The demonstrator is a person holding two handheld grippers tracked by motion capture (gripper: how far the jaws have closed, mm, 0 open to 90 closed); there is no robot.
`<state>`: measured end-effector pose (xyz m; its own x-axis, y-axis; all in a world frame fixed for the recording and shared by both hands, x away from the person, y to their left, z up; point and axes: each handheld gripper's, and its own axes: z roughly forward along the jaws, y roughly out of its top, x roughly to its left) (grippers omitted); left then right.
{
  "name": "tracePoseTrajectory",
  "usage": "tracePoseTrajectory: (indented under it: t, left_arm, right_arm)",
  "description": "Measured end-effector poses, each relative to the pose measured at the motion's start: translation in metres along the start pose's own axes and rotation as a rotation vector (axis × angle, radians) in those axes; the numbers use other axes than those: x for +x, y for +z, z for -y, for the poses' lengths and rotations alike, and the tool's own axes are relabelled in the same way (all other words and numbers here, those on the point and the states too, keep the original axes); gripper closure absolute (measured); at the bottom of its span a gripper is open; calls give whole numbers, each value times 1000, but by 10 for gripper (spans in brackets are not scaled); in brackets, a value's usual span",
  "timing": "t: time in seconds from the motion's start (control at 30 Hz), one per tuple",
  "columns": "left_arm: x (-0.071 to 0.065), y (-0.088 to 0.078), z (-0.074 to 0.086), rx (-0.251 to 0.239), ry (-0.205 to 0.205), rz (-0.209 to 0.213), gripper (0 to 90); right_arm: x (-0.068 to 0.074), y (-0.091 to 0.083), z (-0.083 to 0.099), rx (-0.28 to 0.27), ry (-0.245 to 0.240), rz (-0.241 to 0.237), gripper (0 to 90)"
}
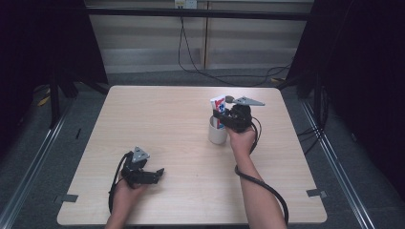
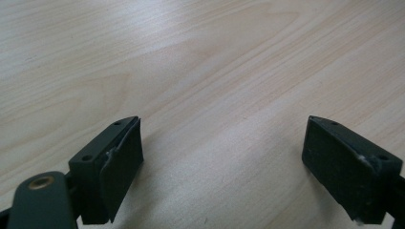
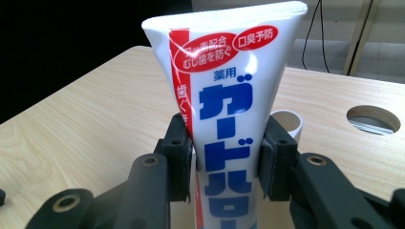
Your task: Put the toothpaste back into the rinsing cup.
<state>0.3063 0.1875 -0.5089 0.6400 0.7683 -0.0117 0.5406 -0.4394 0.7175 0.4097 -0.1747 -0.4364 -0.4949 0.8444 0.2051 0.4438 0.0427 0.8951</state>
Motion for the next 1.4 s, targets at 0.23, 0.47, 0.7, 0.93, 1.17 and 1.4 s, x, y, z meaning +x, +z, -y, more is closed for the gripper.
tracePoseTrajectory:
  t: [0.23, 0.47, 0.7, 0.93, 1.17, 1.4]
  left_arm:
    - [0, 0, 0, 0, 0, 0, 136]
    - [0, 0, 0, 0, 0, 0, 136]
    - [0, 0, 0, 0, 0, 0, 136]
    - [0, 0, 0, 0, 0, 0, 136]
    - [0, 0, 0, 0, 0, 0, 136]
    - [0, 0, 0, 0, 0, 0, 136]
  right_arm:
    - [-2, -4, 4, 13, -3, 3, 618]
    - [-4, -8, 5, 25, -10, 7, 618]
    - [-3, -9, 6, 38, -21, 11, 608]
    - [-3, -10, 8, 48, -20, 15, 587]
    - [0, -10, 7, 59, -37, 28, 552]
    - [-1, -10, 9, 63, -39, 34, 543]
